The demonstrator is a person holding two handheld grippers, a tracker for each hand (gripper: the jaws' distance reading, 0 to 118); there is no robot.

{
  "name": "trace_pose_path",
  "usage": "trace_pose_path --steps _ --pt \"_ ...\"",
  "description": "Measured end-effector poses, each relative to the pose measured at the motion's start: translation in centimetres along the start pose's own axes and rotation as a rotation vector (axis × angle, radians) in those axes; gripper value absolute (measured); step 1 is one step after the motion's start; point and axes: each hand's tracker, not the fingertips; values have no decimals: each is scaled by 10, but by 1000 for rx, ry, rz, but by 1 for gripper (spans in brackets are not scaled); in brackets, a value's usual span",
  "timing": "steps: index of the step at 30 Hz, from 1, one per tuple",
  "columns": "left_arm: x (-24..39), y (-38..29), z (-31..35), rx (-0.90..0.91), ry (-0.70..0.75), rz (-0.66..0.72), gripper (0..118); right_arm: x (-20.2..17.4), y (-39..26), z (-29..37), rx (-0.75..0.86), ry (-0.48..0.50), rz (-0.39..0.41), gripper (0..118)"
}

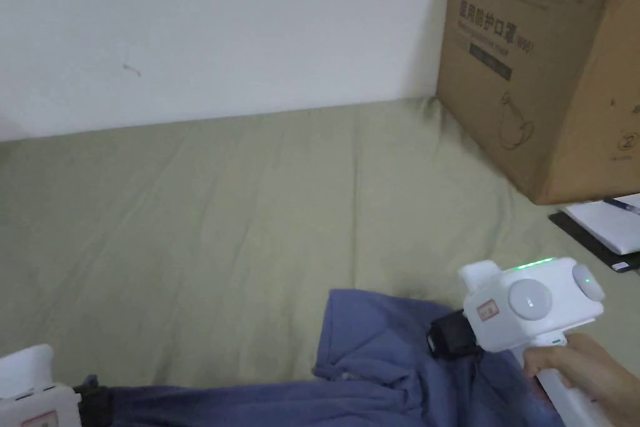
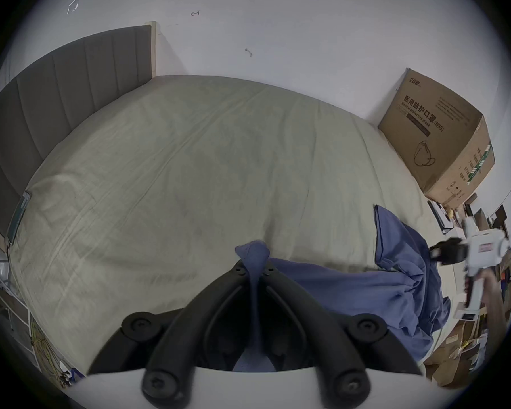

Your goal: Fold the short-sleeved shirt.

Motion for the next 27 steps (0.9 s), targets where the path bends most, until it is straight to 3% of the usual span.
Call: trace_pose_path --steps 1,2,3,4,5,7,9,13,21,27 --pt "-1 -1 1 1 -1 0 1 -3 -2 -14 -61 -10 0 75" --pt "-2 -1 1 0 -1 -5 1 -11 -6 -21 -72 -54 22 74" --pt "-1 -2 1 -5 6 -11 1 -20 -5 -12 32 -84 80 67" --pt "-1 -2 2 -7 7 -21 1 -25 -1 -10 -18 -96 100 48" --pt "-3 -2 4 -8 4 -24 1 -31 3 -4 -25 -38 127 3" --pt "-3 -2 8 -1 2 -31 1 -43 10 -7 -48 -66 123 1" --pt "-5 0 12 3 11 -23 1 -48 12 -9 -74 -98 178 1" --pt "-9 8 25 11 2 -24 1 -28 17 28 -5 -31 48 1" --pt "-5 58 99 192 -14 -57 1 7 38 199 323 68 -101 1" --pt "19 119 168 355 -27 -117 1 16 57 316 512 106 -103 1"
